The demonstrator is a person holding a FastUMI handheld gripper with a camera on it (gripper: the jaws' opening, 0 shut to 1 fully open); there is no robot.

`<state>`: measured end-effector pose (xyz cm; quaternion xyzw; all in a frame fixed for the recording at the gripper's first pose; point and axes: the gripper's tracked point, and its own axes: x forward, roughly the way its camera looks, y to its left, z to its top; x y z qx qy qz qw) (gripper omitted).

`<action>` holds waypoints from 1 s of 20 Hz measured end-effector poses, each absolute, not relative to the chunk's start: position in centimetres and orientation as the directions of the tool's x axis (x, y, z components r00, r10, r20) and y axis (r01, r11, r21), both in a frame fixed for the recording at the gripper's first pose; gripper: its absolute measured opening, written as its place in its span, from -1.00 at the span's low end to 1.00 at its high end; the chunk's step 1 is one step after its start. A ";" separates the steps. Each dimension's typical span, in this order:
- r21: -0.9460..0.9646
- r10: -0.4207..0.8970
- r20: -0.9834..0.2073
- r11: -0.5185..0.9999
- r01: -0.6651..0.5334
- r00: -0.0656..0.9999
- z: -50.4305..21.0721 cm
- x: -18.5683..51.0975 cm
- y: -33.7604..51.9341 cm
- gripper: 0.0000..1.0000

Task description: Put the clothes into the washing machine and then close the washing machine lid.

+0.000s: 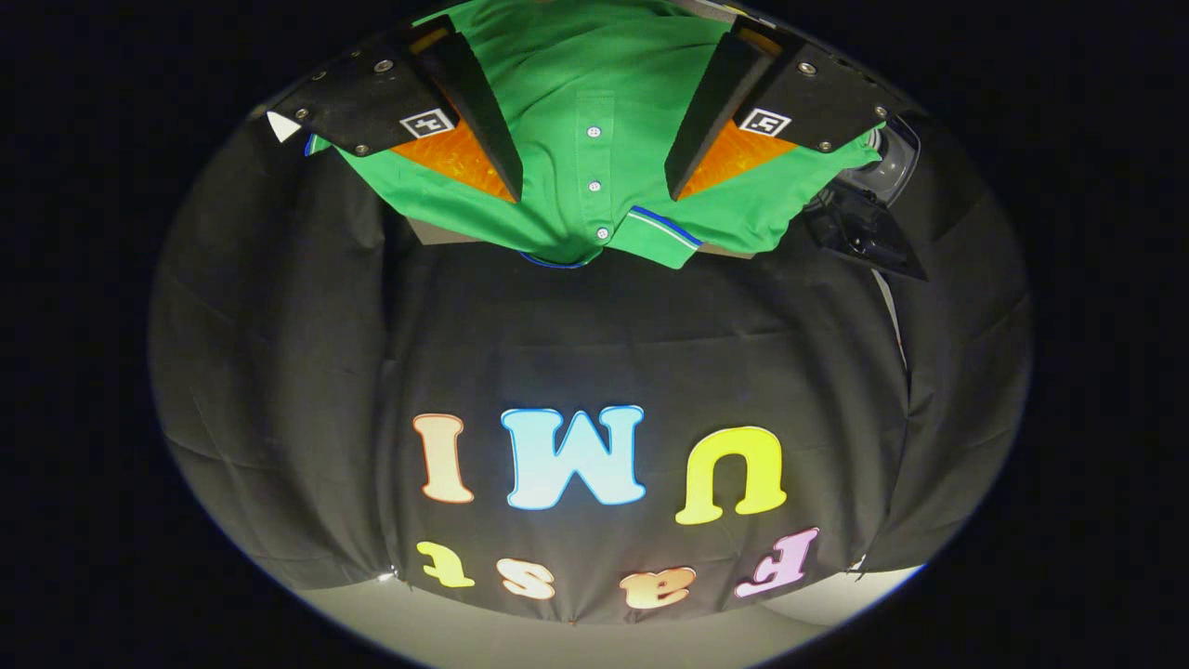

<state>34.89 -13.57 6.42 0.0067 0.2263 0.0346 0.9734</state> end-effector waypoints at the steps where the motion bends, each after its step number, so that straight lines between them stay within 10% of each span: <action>1: 0.040 0.076 -0.458 0.997 -0.064 0.886 6.1 35.2 -13.5 0.91; 20: 0.058 0.149 -0.713 0.986 -0.155 0.685 0.9 37.6 -12.3 0.90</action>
